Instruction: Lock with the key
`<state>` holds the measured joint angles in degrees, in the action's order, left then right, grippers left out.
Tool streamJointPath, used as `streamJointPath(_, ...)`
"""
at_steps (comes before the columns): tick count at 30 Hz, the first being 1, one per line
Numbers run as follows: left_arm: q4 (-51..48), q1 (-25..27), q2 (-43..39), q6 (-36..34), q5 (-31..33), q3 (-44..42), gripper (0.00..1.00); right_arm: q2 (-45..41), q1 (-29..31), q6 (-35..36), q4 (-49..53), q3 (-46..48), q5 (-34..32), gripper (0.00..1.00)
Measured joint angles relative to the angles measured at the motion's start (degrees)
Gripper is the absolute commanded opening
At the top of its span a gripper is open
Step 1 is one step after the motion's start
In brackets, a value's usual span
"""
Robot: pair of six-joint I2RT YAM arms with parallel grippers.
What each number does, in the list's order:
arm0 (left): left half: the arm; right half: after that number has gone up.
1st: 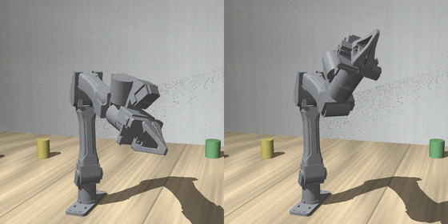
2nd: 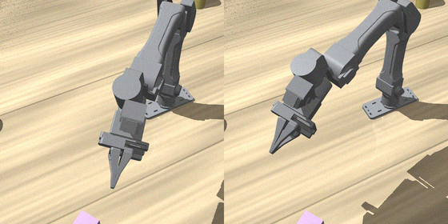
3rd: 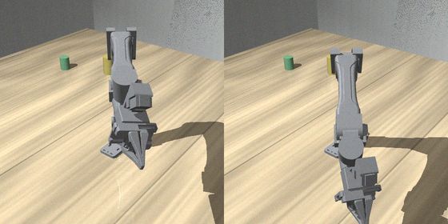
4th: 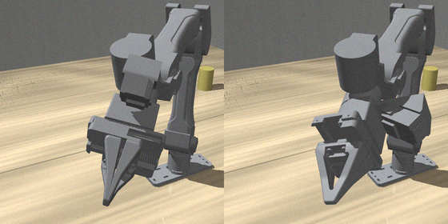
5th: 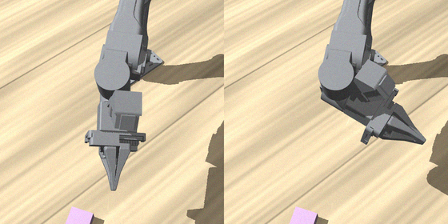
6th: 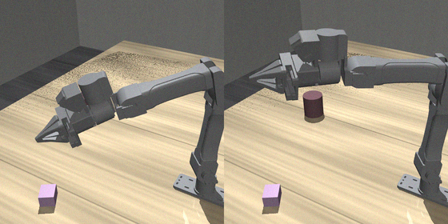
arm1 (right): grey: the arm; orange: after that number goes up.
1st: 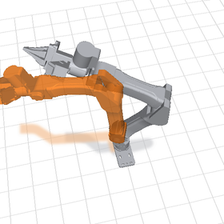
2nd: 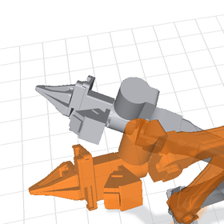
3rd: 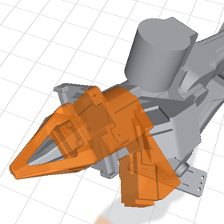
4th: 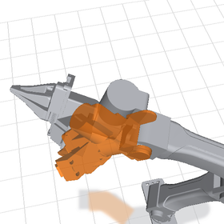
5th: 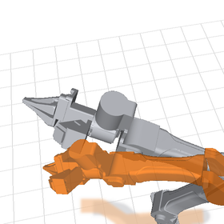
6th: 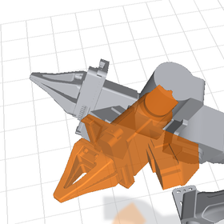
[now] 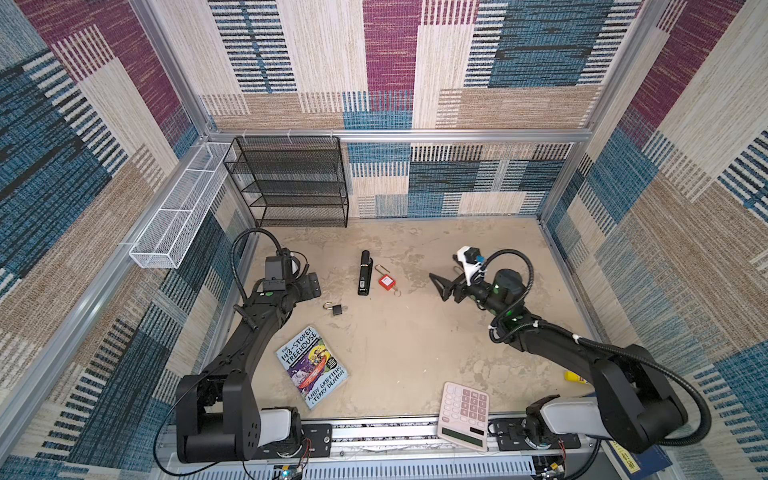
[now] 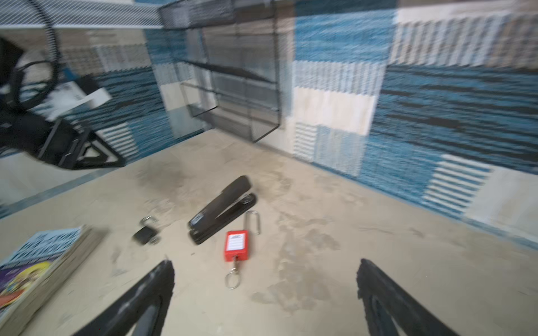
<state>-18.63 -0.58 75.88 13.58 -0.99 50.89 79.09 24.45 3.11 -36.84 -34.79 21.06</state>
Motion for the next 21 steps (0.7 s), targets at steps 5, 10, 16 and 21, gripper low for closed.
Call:
streamJointPath(5,-5.2,-0.1,0.1,2.3,-4.0,0.3,0.91,11.6,9.4,4.3,4.1,-9.3,3.7,0.99)
streamJointPath(10,-6.9,-0.7,0.2,4.7,-8.2,0.4,0.90,24.4,15.9,7.6,8.2,-20.8,6.5,0.97)
streamJointPath(16,-7.2,-3.3,-0.5,10.1,-13.0,-1.8,0.89,36.4,18.6,9.6,13.3,-32.7,8.6,0.92)
streamJointPath(21,-7.2,-6.4,-1.4,11.3,-16.3,-2.3,0.89,43.2,20.4,12.7,17.9,-40.6,9.9,0.83)
